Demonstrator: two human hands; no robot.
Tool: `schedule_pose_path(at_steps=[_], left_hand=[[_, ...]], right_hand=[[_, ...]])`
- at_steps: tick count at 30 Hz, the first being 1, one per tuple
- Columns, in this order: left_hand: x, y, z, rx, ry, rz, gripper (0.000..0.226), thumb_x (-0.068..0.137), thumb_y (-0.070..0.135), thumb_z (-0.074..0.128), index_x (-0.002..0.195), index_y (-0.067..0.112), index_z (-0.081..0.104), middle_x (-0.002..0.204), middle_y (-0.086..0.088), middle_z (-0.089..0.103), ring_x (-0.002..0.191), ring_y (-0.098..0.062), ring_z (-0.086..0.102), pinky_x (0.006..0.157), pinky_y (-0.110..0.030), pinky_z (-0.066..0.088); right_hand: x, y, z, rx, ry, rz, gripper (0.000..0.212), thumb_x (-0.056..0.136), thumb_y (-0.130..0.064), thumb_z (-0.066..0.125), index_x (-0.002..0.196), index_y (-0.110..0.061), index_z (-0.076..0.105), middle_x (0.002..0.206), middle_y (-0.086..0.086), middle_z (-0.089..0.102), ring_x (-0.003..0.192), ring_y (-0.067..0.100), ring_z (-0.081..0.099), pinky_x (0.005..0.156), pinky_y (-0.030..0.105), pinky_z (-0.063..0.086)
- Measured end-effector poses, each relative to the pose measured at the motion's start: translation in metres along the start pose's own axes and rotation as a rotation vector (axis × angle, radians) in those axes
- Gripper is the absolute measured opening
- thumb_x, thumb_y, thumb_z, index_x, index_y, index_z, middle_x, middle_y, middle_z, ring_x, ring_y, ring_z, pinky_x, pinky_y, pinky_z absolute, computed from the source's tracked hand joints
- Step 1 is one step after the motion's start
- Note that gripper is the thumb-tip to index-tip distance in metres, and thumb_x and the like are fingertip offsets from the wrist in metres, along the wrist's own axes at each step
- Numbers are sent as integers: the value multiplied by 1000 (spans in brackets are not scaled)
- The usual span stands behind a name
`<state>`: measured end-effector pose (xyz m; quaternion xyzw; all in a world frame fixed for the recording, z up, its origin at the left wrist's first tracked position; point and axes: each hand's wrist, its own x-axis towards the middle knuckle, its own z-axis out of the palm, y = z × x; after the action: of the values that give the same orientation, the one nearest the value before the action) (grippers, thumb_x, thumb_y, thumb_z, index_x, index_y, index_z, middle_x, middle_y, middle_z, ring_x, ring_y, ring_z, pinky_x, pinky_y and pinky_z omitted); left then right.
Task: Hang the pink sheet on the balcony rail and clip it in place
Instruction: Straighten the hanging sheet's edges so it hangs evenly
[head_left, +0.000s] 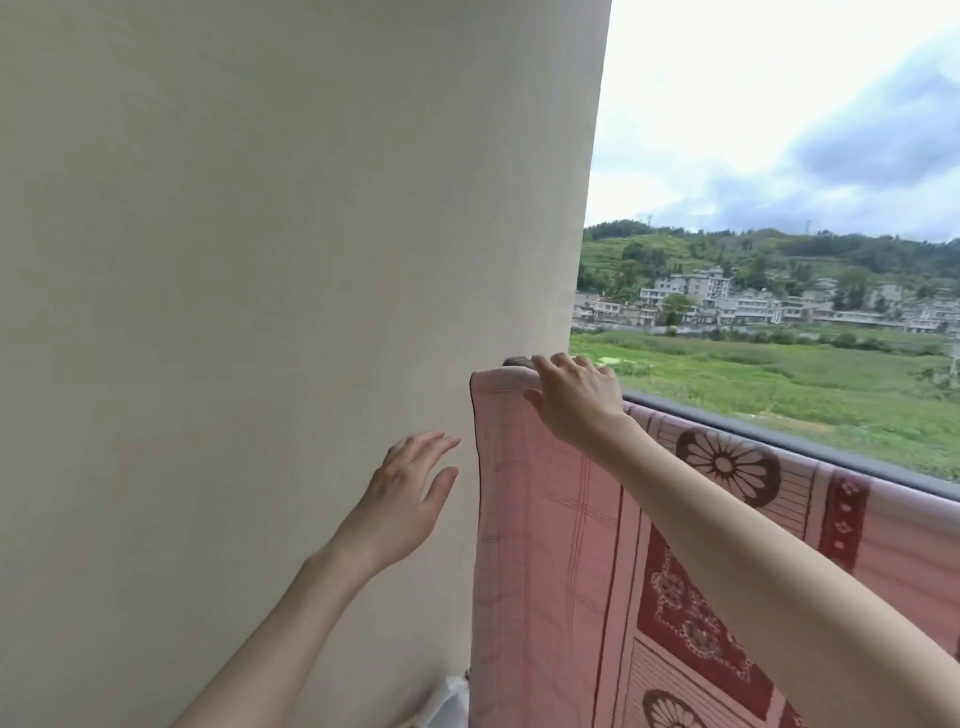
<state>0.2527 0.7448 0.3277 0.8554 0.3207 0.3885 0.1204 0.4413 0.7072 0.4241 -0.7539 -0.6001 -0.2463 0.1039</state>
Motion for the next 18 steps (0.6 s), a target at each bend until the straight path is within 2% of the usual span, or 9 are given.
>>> schedule_pose_path(at_steps=[2,3,5,8,11,15,18], left_hand=[[34,-8,5,-25,-7,63,40,99,26,35,139,21,36,147,5,31,138,-8,19,110,-20,12],[51,-11,8,-39,-9,99,41,99,25,34,140,20,36,148,4,30,138,-9,18,111,-21,12],[83,-16,16,-70,-14,174,42,99,22,35,141,18,35,149,2,30,139,-11,19,113,-24,13],[127,-15,28,-85,-44,275,44,98,30,34,140,18,36,148,-1,33,139,-17,22,115,-38,19],[152,-9,43,-87,-66,395,53,91,45,27,132,19,48,137,-2,48,130,-22,37,107,-47,30],[160,-4,62,-89,-39,520,55,90,49,20,120,24,58,113,1,59,111,-24,49,94,-47,37],[162,-3,64,-78,-30,581,52,92,50,20,117,25,58,110,2,60,108,-23,48,92,-42,34]], right_hand=[[12,2,14,-49,4,51,35,98,-34,39,125,-12,44,122,8,56,110,29,55,78,38,42],[14,4,20,-126,19,50,29,99,-29,38,122,-12,45,116,7,59,102,28,59,68,34,40],[12,7,29,-242,52,50,23,99,-23,37,119,-14,45,108,5,62,91,25,62,60,31,34],[8,10,28,-283,100,40,27,101,-32,34,119,-16,45,106,3,61,87,24,63,59,30,32],[1,11,24,-313,116,48,39,100,-43,26,118,-14,45,107,3,62,88,25,64,59,30,31],[-14,20,19,-296,139,56,41,99,-45,29,116,-14,49,107,3,64,88,25,64,60,29,31],[-22,24,14,-255,151,53,38,98,-44,33,116,-15,50,107,2,63,90,26,63,61,29,30]])
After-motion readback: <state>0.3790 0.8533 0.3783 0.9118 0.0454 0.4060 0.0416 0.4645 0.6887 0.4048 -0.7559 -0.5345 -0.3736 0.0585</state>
